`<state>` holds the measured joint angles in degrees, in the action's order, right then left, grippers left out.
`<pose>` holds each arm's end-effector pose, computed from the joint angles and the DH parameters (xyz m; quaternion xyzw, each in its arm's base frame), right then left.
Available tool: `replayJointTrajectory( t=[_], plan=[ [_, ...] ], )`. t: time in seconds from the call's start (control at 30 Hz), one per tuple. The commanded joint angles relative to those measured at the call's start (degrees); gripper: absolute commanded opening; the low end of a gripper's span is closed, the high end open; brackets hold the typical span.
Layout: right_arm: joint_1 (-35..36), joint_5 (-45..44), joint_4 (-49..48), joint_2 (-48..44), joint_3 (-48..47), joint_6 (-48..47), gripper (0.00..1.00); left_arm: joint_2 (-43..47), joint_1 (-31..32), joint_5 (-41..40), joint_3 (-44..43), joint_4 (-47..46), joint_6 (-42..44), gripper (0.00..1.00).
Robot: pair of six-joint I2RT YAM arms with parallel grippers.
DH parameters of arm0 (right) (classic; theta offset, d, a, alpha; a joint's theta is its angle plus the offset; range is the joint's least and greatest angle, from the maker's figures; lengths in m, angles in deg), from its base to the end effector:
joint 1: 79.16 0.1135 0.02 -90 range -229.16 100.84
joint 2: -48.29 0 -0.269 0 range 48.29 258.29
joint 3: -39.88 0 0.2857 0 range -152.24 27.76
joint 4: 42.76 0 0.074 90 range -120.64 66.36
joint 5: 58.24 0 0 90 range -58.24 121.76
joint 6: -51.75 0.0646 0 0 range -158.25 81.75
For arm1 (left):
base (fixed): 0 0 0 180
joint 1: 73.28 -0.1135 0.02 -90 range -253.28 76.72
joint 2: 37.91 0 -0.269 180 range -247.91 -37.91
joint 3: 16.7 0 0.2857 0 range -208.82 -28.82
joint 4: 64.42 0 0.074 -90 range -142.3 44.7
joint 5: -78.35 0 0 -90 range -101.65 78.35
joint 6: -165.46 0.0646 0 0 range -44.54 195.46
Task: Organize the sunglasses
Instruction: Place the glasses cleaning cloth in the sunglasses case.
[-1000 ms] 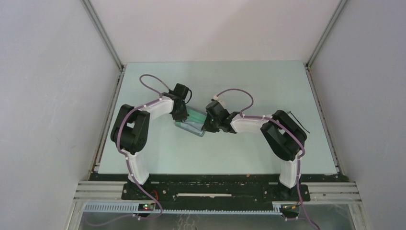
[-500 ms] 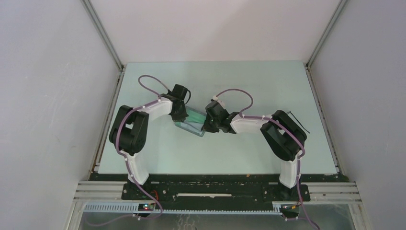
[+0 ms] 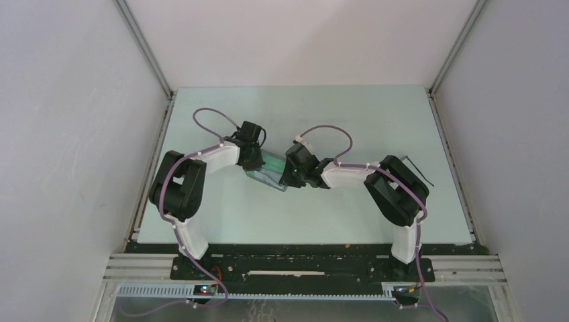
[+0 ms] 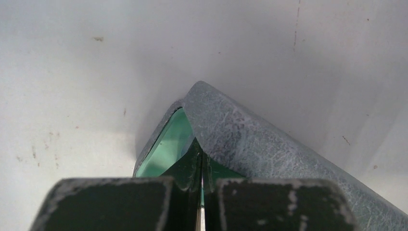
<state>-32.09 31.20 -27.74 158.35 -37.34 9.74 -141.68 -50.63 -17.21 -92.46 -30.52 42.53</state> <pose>0.3038 0.3256 0.1085 0.0092 0.9331 0.2621 0.2461 0.3728 -0.1488 0.1186 -0.0985 0.9640 -0.0714 0.2364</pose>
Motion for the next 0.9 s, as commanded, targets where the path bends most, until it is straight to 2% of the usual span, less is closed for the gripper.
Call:
replayJointTrajectory(
  t=[0.0,0.5,0.73,0.87],
  plan=[
    [0.59,-3.41,1.76,-2.43,-1.41,-1.98,0.32,2.68,0.68,1.30,1.41,-3.05,1.36,0.00],
    [2.56,-9.03,5.25,-6.92,-1.28,-3.91,0.33,3.11,0.72,-0.67,0.14,-2.73,3.13,0.00],
    [2.88,-11.45,4.71,-9.75,0.94,-3.91,0.31,4.68,0.99,4.27,2.85,-8.20,3.13,0.00],
    [2.86,-12.93,3.75,-12.57,3.88,-4.21,0.31,4.42,1.08,3.90,2.64,-8.56,3.31,0.00]
  ],
)
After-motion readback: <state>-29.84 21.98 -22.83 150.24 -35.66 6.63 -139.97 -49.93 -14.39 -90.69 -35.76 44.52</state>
